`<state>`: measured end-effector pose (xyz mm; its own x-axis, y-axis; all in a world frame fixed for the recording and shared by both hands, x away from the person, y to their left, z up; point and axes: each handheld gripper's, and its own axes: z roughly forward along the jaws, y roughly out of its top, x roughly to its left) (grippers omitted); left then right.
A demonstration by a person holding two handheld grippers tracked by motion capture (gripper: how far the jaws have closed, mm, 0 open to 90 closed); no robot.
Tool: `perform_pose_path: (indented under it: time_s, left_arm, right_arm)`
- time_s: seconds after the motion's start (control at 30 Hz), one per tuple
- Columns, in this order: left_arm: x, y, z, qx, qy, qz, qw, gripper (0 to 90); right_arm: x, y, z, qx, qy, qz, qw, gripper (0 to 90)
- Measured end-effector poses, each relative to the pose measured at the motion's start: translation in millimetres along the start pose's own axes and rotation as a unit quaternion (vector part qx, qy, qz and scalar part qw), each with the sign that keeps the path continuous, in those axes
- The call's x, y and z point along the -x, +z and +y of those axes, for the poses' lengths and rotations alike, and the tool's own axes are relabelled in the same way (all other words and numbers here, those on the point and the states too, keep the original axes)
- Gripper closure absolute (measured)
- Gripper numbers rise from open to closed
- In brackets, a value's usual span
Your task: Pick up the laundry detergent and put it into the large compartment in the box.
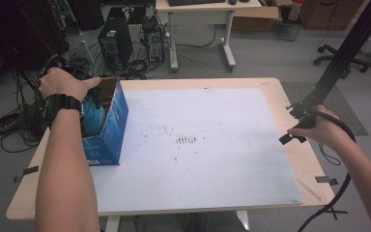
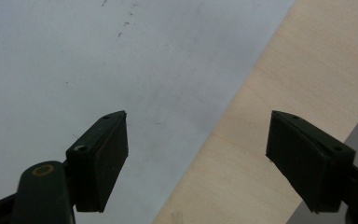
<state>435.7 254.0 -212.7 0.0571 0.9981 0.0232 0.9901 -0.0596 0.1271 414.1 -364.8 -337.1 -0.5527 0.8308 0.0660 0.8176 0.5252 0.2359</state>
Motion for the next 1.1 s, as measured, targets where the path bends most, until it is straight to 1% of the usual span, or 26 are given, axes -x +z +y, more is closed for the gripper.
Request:
perform_pose_path:
  time_s: [0.13, 0.33, 0.4, 0.47, 0.5, 0.7, 1.1]
  left_arm:
    - [-0.7, 3.7, -0.7, -0.004, -0.001, 0.000, 1.0000, 37.4]
    - [-1.7, 14.5, -1.6, -0.012, -0.003, 0.001, 0.9999, 37.4]
    - [-2.0, 15.7, -1.6, -0.011, -0.002, 0.001, 0.9999, 37.4]
    - [-1.7, 18.5, -1.7, -0.018, 0.000, 0.001, 0.9998, 37.4]
    - [-2.4, 19.9, -1.8, -0.014, -0.003, -0.001, 0.9999, 37.4]
    - [-1.1, 25.8, -1.4, -0.020, 0.002, 0.003, 0.9998, 37.4]
    - [-2.5, 38.8, -2.2, -0.027, 0.003, 0.001, 0.9996, 37.4]
  right_arm:
    - [0.1, 0.2, -0.1, 0.001, 0.000, 0.001, 1.0000, 21.0]
    - [-0.4, 2.5, 0.7, -0.003, -0.001, 0.001, 1.0000, 20.9]
    - [-0.4, 2.4, 0.8, -0.003, -0.001, 0.001, 1.0000, 21.0]
    - [-0.4, 1.9, 0.9, -0.003, -0.001, 0.000, 1.0000, 21.0]
    - [-0.3, 1.2, 0.9, -0.002, -0.001, 0.001, 1.0000, 21.0]
    - [-0.2, 0.5, 0.6, -0.001, -0.001, 0.000, 1.0000, 21.0]
    - [0.5, 1.2, -1.0, -0.003, 0.000, 0.000, 1.0000, 20.9]
